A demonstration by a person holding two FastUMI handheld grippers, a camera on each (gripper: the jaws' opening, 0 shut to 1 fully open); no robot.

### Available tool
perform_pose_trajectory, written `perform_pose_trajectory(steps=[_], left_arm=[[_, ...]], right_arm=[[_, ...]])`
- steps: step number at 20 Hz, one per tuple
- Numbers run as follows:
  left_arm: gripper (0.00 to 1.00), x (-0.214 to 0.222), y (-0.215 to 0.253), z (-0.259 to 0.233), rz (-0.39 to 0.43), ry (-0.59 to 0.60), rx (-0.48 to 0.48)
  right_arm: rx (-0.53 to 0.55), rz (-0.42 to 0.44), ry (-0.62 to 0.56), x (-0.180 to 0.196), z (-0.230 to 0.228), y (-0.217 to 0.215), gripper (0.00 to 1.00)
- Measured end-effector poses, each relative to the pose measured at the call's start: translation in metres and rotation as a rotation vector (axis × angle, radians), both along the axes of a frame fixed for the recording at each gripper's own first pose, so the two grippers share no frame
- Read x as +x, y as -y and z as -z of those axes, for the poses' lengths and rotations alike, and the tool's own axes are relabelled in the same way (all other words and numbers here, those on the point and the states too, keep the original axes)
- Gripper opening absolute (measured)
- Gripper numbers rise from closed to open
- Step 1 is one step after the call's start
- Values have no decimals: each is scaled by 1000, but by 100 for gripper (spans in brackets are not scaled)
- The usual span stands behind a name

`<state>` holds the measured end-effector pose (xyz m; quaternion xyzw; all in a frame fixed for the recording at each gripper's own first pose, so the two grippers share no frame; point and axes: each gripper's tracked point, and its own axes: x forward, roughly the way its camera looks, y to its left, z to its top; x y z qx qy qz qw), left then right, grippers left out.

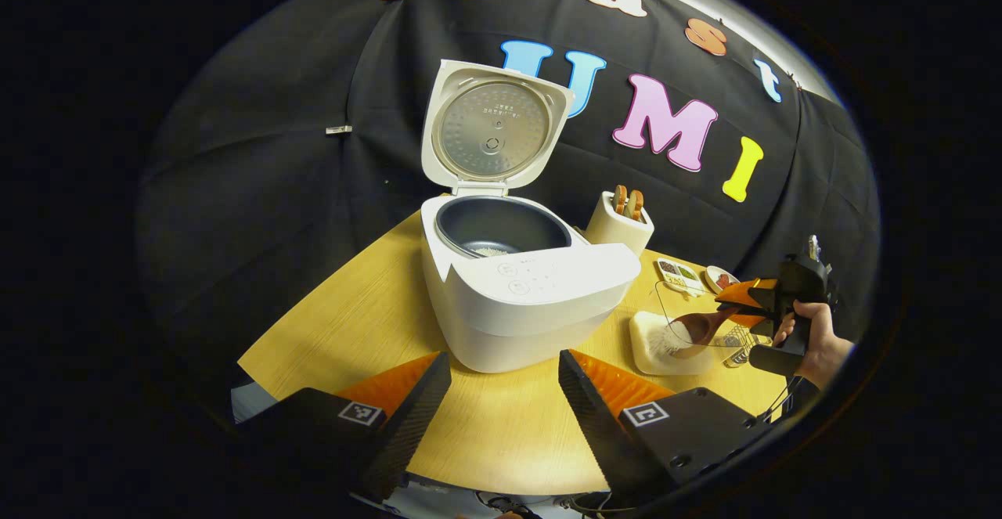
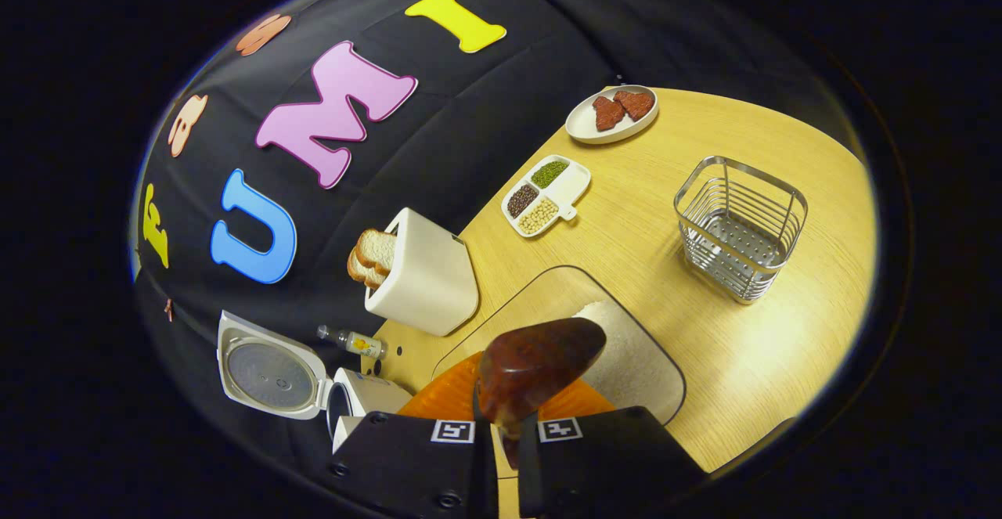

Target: Close the left gripper, press the button to open the rice cooker; take a wooden spoon from the chopstick holder with the right hand, scoop a spoonful of rice and pour it into the rice cooker, then put the wooden spoon back into the chopstick holder.

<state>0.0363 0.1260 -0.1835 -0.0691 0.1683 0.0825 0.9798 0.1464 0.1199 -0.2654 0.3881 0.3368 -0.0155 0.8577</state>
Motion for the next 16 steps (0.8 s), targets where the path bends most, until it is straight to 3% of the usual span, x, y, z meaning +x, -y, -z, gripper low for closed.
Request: perform_pose_trajectory(steps=[8, 16], left_arm=[[96, -9, 1, -8, -16, 14, 9], [96, -14, -2, -21, -34, 45, 5]], right_arm=[[118, 72, 18, 15, -46, 22, 15], [249, 112, 21, 27, -92, -1, 14]])
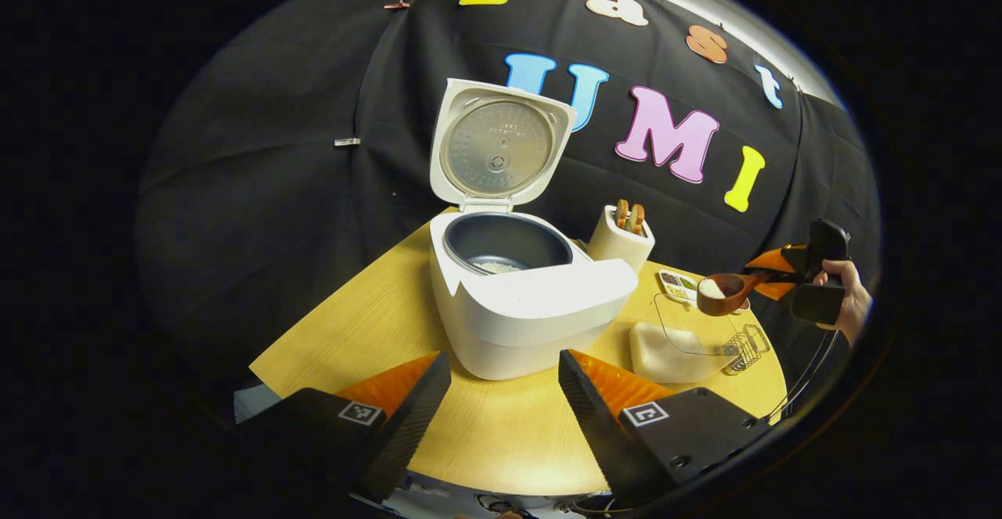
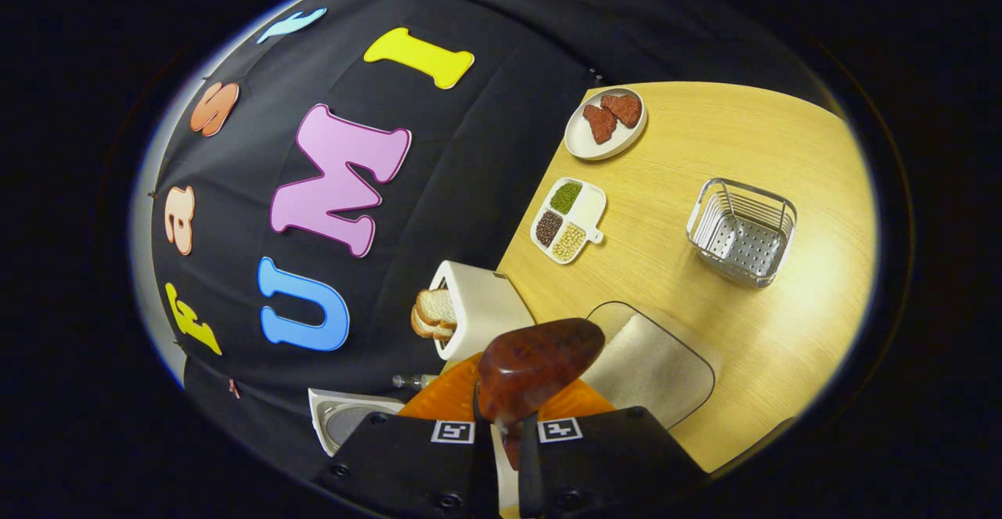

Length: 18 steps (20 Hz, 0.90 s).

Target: Close the left gripper, press the button to open the rice cooker; take a wooden spoon from the chopstick holder with the right hand, scoop a spoonful of rice and pour it into the rice cooker, then put the wooden spoon back into the chopstick holder.

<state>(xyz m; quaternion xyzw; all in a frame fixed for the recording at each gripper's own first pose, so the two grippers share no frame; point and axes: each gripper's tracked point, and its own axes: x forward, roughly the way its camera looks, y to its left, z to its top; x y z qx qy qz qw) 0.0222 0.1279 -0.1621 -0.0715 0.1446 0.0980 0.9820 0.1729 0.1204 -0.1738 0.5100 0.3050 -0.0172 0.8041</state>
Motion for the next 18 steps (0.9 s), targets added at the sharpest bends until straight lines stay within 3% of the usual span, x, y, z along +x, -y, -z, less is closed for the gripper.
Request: perform_pose_trajectory(steps=[9, 18], left_arm=[[96, 3, -28, -32, -40, 63, -4], [96, -6, -73, -39, -119, 86, -29]], right_arm=[[130, -97, 83, 31, -68, -90, 14], [98, -262, 134, 41, -85, -210, 14]])
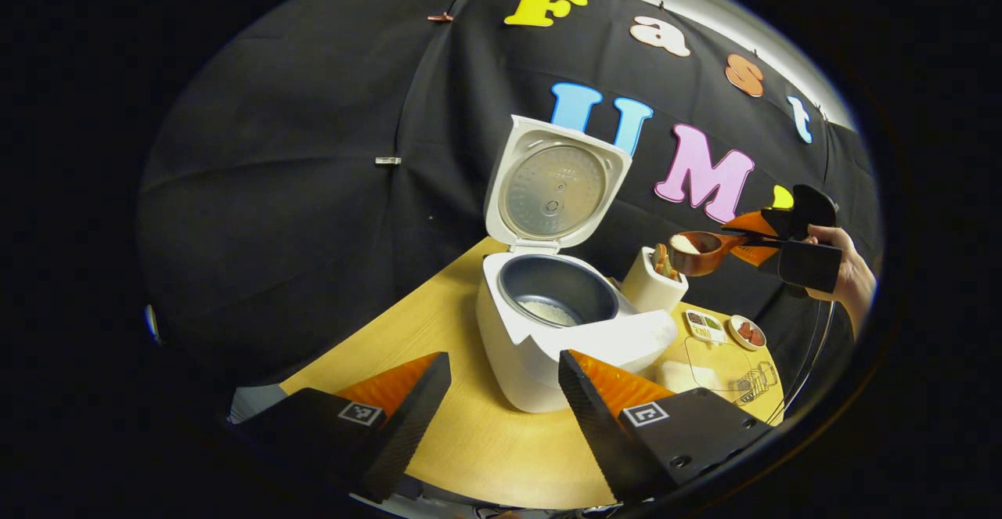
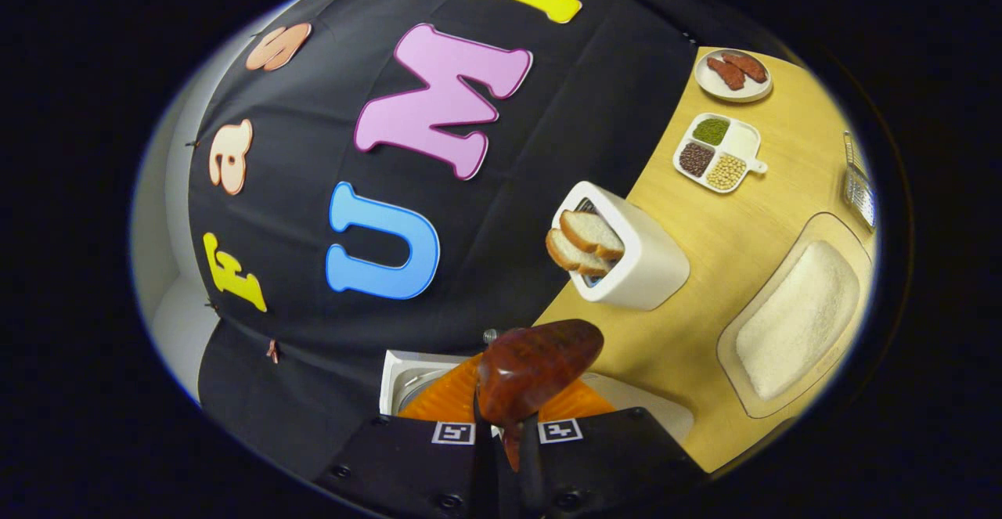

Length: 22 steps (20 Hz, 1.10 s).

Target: Close the left gripper, press the button to open the rice cooker; take a wooden spoon from the chopstick holder with the right hand, scoop a spoonful of rice and pour it into the rice cooker, then put the wooden spoon back into the chopstick holder.

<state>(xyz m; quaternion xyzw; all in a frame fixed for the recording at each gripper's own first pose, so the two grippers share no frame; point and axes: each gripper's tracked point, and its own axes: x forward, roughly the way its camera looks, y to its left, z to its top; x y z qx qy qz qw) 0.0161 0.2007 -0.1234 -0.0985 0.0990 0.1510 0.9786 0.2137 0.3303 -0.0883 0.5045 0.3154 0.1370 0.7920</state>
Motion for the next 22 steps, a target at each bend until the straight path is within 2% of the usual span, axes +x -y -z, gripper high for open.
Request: perform_pose_trajectory(steps=[3, 7, 13, 19, 22], left_arm=[[96, -6, -11, 3, -26, -5, -6], [96, -13, -21, 8, -52, -6, -28], [96, -21, -28, 25, -80, -39, -24], [96, -29, -30, 43, -81, -74, -30], [97, -34, -30, 48, -85, -73, -16]], right_arm=[[-61, -63, 54, 1, -1, -39, 14], [-195, -145, 182, 1, -1, -79, 15], [-381, -309, 433, -7, 9, -131, 14], [-487, -401, 592, -11, 28, -153, 14], [-504, -403, 627, -9, 30, -155, 14]])
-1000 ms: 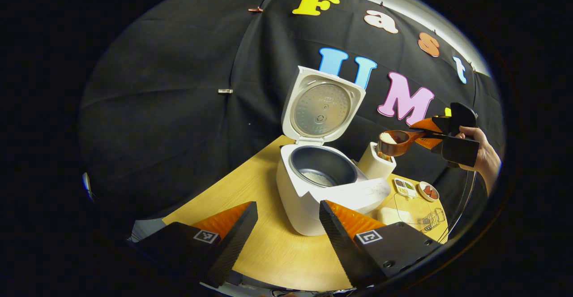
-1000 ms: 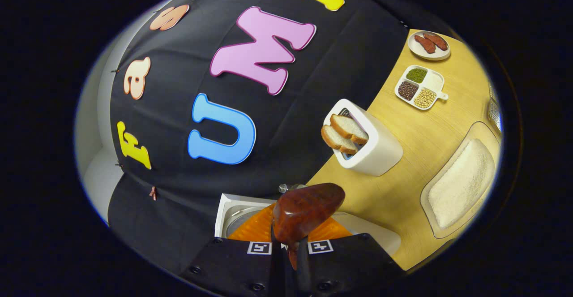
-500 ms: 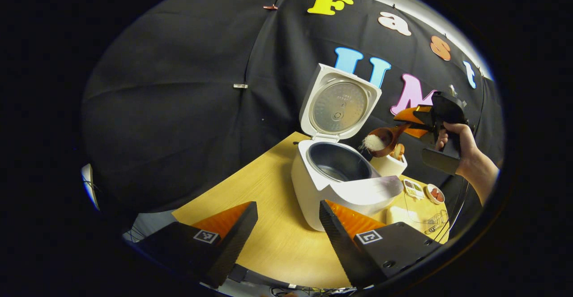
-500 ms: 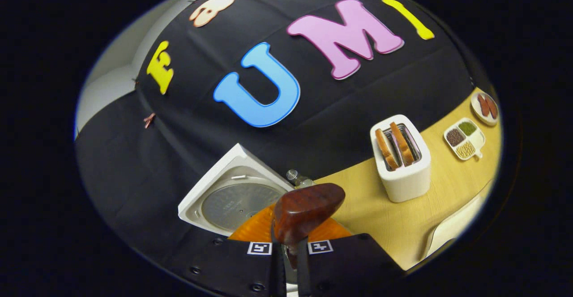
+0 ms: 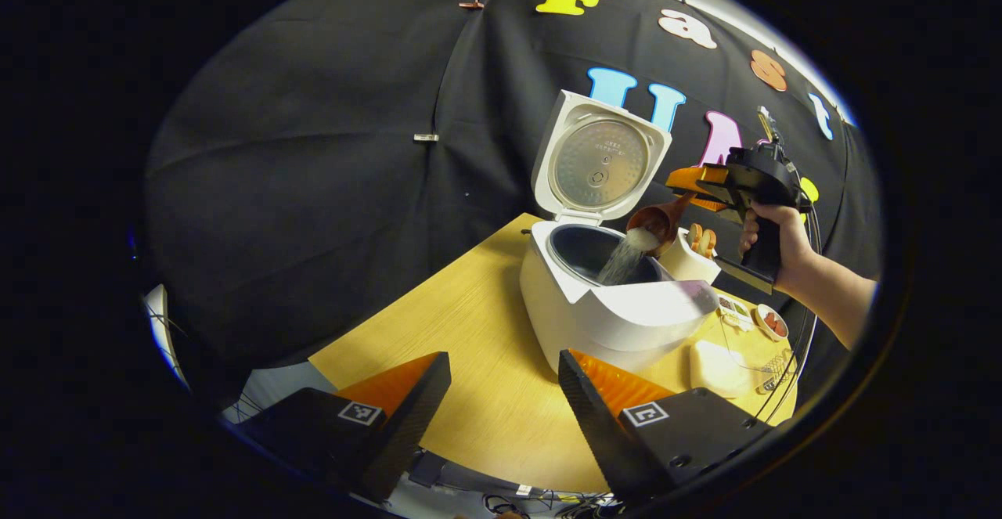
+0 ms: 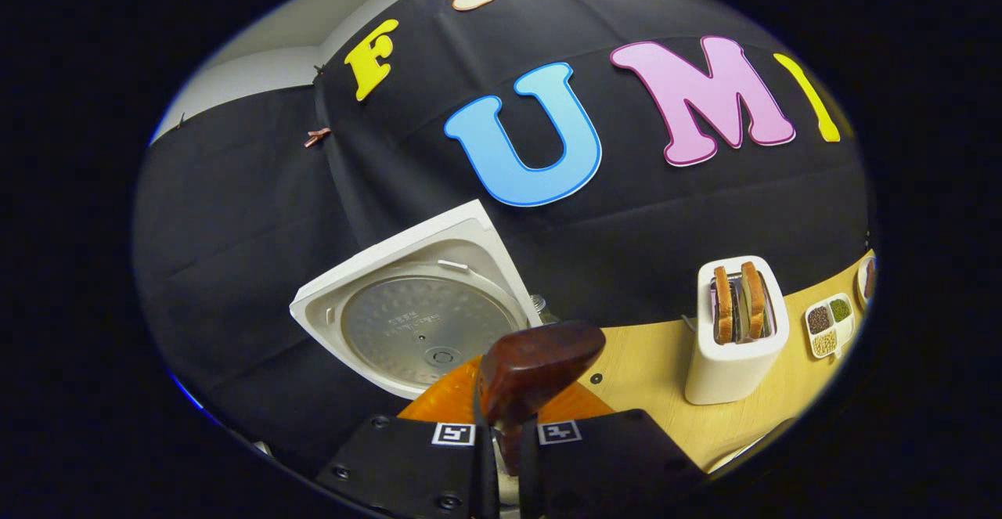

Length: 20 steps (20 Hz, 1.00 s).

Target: Close the left gripper, press the button to open the rice cooker; take a wooden spoon from the chopstick holder with the right hand, scoop a spoonful of rice and pour it into the rice cooker, then put the wooden spoon back into the chopstick holder.

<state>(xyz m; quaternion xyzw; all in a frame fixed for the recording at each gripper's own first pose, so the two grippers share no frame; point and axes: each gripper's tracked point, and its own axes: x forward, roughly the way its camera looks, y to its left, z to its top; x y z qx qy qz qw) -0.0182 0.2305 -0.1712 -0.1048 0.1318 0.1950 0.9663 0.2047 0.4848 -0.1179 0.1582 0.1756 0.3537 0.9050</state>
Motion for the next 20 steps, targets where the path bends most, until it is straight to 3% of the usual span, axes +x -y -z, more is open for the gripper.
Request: perform_pose_trajectory(steps=[3, 14, 16, 20], left_arm=[[96, -1, 3, 1, 8, 2, 2], [96, 0, 23, 0, 31, 6, 14], [96, 1, 24, -2, 32, 6, 41], [96, 2, 27, -8, 41, 4, 81]], right_arm=[[-47, -31, 60, -1, 5, -6, 14], [-203, -307, 259, -52, 17, -40, 14], [-240, -331, 306, -58, 19, -43, 14], [-220, -335, 259, -62, 22, -42, 14]])
